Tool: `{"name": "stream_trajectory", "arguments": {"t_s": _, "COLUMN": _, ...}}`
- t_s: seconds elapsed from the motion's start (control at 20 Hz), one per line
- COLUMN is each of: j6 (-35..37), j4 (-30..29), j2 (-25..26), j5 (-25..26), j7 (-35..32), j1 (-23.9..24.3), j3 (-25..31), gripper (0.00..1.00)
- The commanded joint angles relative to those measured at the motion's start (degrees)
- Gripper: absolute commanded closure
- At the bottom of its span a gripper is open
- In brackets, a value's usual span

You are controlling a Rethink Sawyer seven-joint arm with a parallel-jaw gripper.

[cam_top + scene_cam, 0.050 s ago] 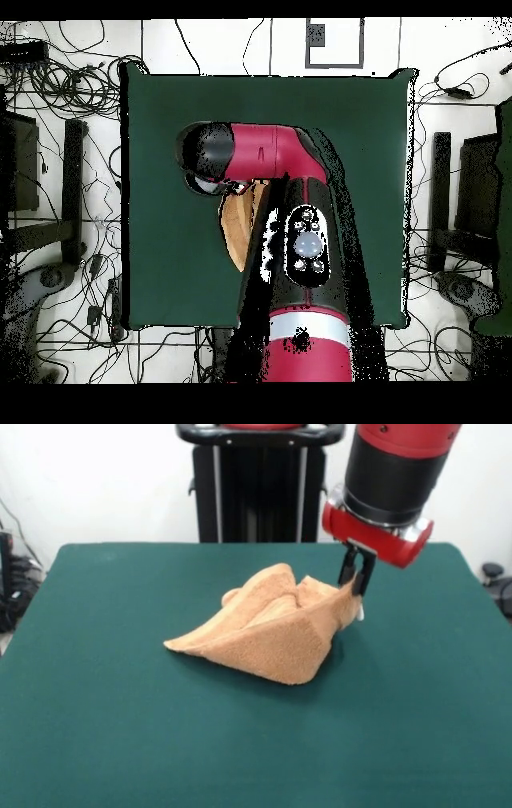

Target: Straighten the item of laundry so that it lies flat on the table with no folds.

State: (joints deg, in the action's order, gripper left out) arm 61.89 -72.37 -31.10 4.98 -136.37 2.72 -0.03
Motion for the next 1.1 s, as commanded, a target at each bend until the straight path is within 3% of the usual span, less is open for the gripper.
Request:
{"name": "stream_trajectory", "arguments": {"t_s": 0.05, "j6": 18.95, "j4": 5.63, "j2": -0.10, "j5": 2.96, "j7": 22.00, "j1": 1.87, "j3": 12.14, "gripper": 1.00}}
{"name": "stream_trajectory", "arguments": {"t_s": 0.2, "j6": 24.26, "j4": 7.58, "j2": 1.35, "j5": 5.92, "j7": 24.45, "j1": 1.33, "j3": 13.39, "gripper": 1.00}}
{"name": "stream_trajectory", "arguments": {"t_s": 0.6, "j6": 23.91, "j4": 3.82, "j2": 0.67, "j5": 11.09, "j7": 28.28, "j1": 1.16, "j3": 17.16, "gripper": 1.00}}
{"name": "stream_trajectory", "arguments": {"t_s": 1.1, "j6": 17.83, "j4": 4.73, "j2": 4.72, "j5": 17.26, "j7": 27.05, "j1": 0.72, "j3": 17.74, "gripper": 1.00}}
